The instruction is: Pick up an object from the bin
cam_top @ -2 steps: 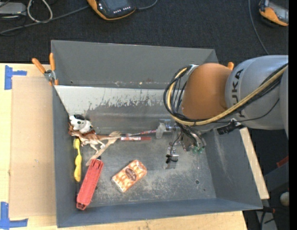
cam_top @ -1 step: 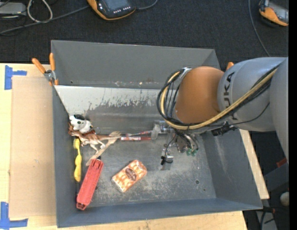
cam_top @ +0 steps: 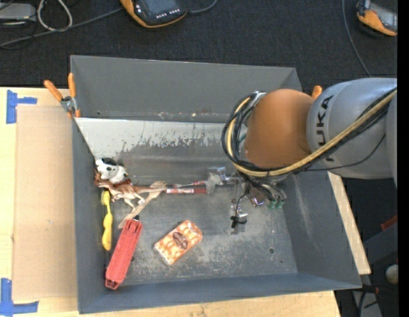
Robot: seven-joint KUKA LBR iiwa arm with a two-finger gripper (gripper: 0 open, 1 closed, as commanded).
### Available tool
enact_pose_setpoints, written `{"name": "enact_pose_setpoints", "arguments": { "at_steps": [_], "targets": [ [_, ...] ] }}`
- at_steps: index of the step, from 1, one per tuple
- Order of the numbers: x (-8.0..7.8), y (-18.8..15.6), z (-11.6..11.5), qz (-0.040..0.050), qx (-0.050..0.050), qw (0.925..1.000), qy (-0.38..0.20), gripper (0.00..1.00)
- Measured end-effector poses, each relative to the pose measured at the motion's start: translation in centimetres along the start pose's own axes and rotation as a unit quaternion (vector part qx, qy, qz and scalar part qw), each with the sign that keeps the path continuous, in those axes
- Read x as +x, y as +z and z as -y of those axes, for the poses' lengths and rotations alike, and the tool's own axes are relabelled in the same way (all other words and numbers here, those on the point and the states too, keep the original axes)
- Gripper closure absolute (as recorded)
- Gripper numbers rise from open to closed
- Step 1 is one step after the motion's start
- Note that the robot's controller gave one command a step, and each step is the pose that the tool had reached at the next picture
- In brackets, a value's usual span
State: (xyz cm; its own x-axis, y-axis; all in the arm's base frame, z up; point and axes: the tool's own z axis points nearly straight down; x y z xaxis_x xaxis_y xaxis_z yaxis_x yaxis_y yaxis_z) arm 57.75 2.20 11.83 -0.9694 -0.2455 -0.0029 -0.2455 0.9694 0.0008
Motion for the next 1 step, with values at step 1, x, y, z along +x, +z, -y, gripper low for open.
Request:
{"name": "enact_pose_setpoints", "arguments": {
  "at_steps": [1],
  "targets": [
    [1.99, 3.24, -6.1, -0.003, 0.0, 0.9984, -0.056, 0.0]
  ]
}}
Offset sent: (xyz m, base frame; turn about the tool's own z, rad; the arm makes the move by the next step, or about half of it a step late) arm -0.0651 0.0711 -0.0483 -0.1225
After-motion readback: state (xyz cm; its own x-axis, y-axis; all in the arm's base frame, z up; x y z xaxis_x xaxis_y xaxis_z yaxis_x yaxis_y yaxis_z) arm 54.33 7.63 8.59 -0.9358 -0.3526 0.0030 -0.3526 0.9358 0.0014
